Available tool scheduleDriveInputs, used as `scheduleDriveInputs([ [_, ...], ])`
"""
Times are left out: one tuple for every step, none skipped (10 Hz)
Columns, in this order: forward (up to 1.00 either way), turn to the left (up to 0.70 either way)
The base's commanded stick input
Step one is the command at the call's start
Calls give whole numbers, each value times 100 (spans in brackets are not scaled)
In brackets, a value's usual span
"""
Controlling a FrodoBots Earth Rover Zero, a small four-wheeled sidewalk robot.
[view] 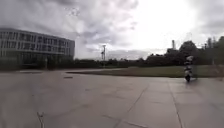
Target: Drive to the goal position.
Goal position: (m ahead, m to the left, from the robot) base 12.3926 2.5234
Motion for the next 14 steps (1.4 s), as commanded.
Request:
scheduleDriveInputs([
  [0,100],
  [0,100],
  [0,100],
  [0,100],
  [0,100],
  [0,100],
  [0,100],
  [0,100],
  [0,100],
  [0,100],
  [15,59],
  [78,41],
  [100,10],
  [100,0],
])
